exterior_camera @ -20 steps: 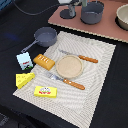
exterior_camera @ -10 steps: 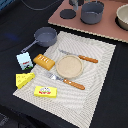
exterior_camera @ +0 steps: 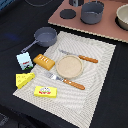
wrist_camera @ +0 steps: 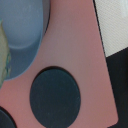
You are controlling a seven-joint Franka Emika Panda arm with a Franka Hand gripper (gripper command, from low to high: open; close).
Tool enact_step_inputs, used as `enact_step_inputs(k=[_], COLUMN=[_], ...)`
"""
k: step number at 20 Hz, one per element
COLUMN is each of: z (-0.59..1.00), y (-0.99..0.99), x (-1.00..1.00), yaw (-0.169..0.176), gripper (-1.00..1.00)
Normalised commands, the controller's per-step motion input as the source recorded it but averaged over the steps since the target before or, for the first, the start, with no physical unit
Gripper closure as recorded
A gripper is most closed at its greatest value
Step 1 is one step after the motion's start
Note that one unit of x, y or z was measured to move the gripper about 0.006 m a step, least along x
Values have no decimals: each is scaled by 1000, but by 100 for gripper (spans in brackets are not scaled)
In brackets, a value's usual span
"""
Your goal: Interact with the objects in diverse but meaningful ways.
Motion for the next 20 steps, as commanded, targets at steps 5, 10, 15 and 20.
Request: enact_step_inputs(k=[5,10,15,20], z=[-2,-4,-19,-9], y=[397,414,362,285], x=[278,391,422,416], yaw=[-39,-57,-81,-108], gripper=[-100,-100,-100,-100])
